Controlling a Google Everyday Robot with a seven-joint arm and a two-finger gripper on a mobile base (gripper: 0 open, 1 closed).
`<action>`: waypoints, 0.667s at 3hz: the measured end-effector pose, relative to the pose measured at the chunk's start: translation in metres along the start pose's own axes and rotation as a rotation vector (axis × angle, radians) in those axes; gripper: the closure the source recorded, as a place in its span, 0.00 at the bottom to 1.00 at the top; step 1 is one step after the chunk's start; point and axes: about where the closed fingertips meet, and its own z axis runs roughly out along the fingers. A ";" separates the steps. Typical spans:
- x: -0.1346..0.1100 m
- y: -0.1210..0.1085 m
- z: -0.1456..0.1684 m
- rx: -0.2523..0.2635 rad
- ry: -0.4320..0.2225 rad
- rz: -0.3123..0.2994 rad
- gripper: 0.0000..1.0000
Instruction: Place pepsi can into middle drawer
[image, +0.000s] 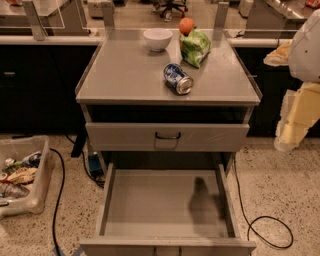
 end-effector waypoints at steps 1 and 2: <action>-0.002 -0.002 0.000 0.006 -0.001 -0.004 0.00; -0.025 -0.025 0.019 0.025 0.011 -0.045 0.00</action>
Offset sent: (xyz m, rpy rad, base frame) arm 0.0819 0.0553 -0.0208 -0.0774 -0.0484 0.0864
